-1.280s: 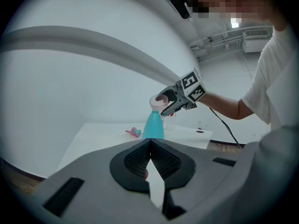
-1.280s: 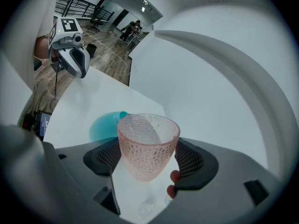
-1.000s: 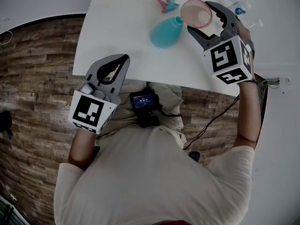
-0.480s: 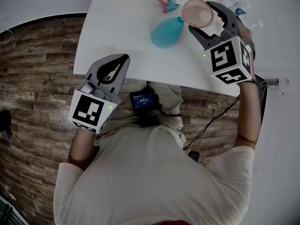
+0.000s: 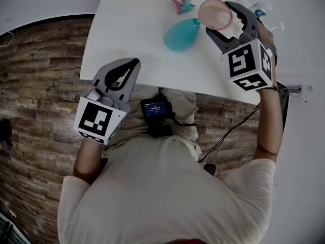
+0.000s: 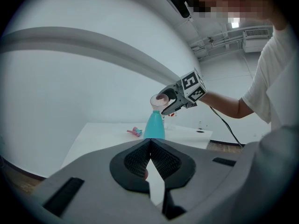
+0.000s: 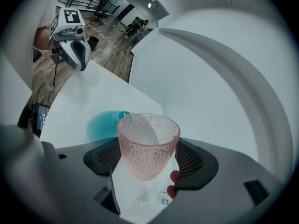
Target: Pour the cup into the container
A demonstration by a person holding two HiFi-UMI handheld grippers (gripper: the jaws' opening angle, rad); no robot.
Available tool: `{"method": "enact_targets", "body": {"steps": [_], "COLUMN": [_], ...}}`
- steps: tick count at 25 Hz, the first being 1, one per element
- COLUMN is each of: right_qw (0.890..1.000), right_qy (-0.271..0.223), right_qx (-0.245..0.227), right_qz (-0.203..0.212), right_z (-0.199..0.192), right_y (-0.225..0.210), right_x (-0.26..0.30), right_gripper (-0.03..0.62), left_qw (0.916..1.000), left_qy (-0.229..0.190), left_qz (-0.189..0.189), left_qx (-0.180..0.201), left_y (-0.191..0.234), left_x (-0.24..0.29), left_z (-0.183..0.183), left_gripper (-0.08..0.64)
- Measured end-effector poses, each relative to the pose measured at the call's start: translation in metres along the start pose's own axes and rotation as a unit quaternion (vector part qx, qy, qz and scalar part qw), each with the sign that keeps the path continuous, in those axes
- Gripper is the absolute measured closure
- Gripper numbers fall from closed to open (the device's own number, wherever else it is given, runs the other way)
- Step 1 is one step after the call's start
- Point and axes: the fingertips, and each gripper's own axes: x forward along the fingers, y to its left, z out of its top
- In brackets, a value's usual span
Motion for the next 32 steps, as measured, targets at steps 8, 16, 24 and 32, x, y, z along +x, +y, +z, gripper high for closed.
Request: {"method": "enact_targets", "body": {"steps": [8,16,24,32], "right_qw": [1.000,1.000,1.000,0.999], "right_qy": [0.003,0.006,0.011,0.013], "right_qx": [-0.006,-0.013,-0.020,-0.026], "right_qz": [-0.006,-0.012,-0.018,-0.023], "right_z": [-0.0005,0.0004,-0.0012,-0.0021], "right_y": [-0.0028,-0.0045,-0.0055,-0.0061], "right_x": [-0.0009,-0.0010,-0.0007,-0.0022], "right_gripper": [0.232,0.232,0.232,0.232], "left_qw": [1.0000,1.0000,1.0000,1.0000], "left_qy": [0.002,0.000,0.001,0.002], "left_qz": [0.001,0.002,0.003,0.003], "left_qx": [-0.004,-0.002,-0.001,0.000], "left_y": [-0.0001,0.0011,0.0019,0.0007], "left_x": [-0.0007,-0.0014,-0.0026,-0.0028], "left_z": [-0.0001,-0.0019,-0.0034,-0.0039], "left_gripper": [0.548,0.548,0.548,0.548]}}
